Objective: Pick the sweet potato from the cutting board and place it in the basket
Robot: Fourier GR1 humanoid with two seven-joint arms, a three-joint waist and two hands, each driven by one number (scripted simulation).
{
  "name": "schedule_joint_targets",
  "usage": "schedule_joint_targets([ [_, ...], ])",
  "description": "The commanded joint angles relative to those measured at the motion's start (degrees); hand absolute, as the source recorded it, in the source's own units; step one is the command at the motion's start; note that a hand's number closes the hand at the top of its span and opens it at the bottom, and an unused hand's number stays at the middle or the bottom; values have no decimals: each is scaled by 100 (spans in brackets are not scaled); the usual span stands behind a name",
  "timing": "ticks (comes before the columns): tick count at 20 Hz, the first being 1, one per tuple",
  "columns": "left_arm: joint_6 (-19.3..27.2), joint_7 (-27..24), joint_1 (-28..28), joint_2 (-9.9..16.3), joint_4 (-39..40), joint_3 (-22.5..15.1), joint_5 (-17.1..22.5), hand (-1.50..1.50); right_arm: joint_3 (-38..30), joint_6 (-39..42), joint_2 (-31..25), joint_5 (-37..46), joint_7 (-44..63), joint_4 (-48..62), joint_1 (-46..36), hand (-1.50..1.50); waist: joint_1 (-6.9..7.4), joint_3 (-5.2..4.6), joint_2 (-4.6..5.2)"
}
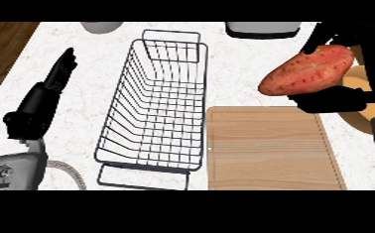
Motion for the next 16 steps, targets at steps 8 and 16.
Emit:
schedule_joint_targets([
  [8, -25, -57, 84, -91, -4, -89, -89, 0, 862, 690, 1026, -389, 2901, 53, -2794, 150, 111, -3, 13],
  [16, -37, -45, -113, -48, 77, 29, -73, 0, 964, 666, 1948, -333, 3555, 1395, -3859, 150, 82, 0, 30],
])
